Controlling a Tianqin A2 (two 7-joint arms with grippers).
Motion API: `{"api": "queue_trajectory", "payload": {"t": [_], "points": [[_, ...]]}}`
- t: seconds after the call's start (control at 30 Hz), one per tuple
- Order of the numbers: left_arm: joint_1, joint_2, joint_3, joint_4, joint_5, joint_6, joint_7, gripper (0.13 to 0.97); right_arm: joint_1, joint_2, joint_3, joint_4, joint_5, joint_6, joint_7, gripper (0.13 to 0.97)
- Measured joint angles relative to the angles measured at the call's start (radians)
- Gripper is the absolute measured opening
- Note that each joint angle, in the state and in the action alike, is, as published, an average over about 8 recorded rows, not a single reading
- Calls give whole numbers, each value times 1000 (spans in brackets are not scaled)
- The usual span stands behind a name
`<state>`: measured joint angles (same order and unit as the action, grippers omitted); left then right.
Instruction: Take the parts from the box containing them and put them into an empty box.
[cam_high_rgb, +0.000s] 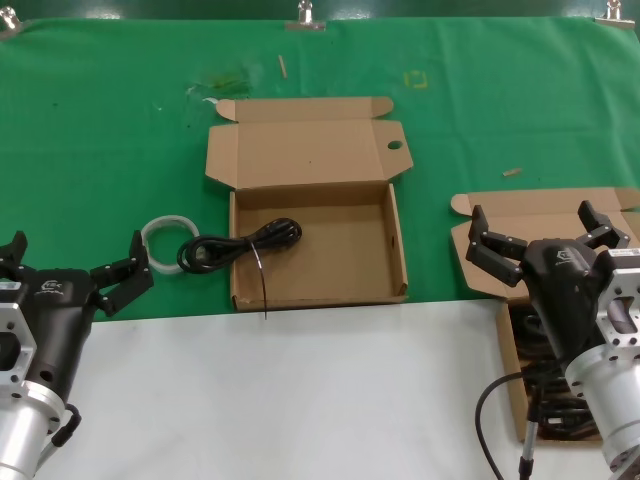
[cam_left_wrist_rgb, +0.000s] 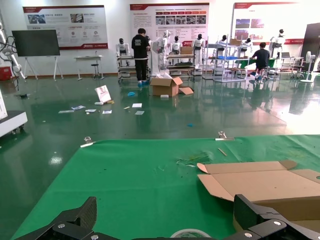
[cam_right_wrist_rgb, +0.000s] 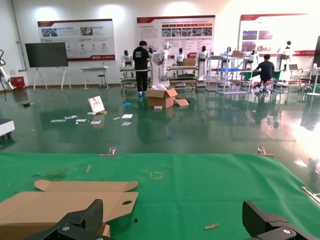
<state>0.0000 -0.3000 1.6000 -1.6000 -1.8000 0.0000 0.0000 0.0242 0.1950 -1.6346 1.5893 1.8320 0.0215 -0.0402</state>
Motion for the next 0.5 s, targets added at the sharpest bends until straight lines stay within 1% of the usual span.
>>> {"api": "queue_trajectory", "payload": {"t": [0.5], "points": [[0,0,0,0,0,0,0,966,0,0,0,0,0,0,0,966]]}}
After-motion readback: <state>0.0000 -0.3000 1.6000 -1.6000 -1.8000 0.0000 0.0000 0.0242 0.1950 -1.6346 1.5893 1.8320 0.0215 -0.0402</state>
